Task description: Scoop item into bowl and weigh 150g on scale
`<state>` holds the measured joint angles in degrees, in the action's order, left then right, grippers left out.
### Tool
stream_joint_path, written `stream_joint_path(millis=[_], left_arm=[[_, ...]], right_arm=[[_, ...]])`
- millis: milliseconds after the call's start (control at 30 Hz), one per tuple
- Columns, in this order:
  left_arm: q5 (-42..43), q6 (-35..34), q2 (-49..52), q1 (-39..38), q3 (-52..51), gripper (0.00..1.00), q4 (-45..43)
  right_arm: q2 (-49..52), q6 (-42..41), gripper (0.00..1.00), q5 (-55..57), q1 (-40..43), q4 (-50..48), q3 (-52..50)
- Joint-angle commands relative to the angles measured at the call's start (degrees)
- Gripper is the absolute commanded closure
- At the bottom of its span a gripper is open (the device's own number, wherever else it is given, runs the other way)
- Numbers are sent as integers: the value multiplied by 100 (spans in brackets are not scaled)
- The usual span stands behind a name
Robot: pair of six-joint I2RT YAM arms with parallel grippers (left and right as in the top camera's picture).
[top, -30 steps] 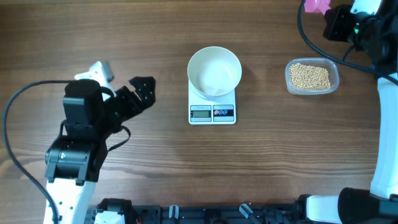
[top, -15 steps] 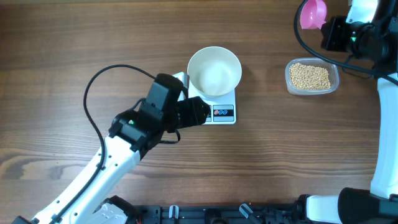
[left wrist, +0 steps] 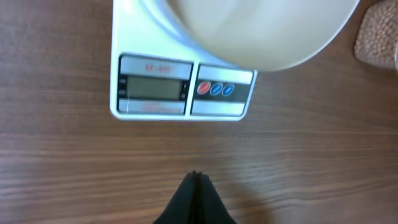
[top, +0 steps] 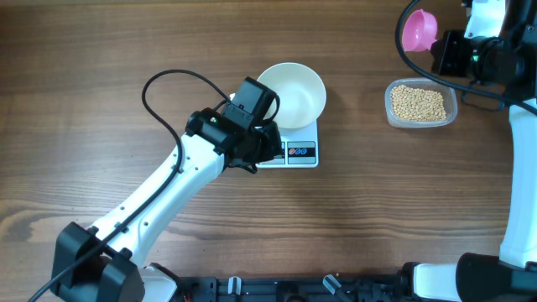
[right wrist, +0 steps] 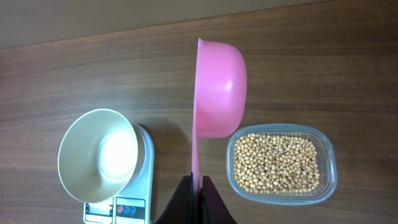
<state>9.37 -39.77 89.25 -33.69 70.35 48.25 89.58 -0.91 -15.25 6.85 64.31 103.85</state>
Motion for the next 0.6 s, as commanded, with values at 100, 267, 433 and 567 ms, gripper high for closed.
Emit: stream_joint_path(millis=[100,267,433,567], left_arm=[[-737,-15,96,-564,-299,96,-533],[-691,-13,638,-619,-306,96,-966],[-855,201,876,-634,-332,96,-1314],[-828,201,905,-634,-584,96,-1552]], right_arm=[[26,87,96,-72,-24,7,28],[26,92,96,-70,-24,4,28],[26,153,96,-70,-24,4,28],[28,243,96,-61,-24,-15,28]])
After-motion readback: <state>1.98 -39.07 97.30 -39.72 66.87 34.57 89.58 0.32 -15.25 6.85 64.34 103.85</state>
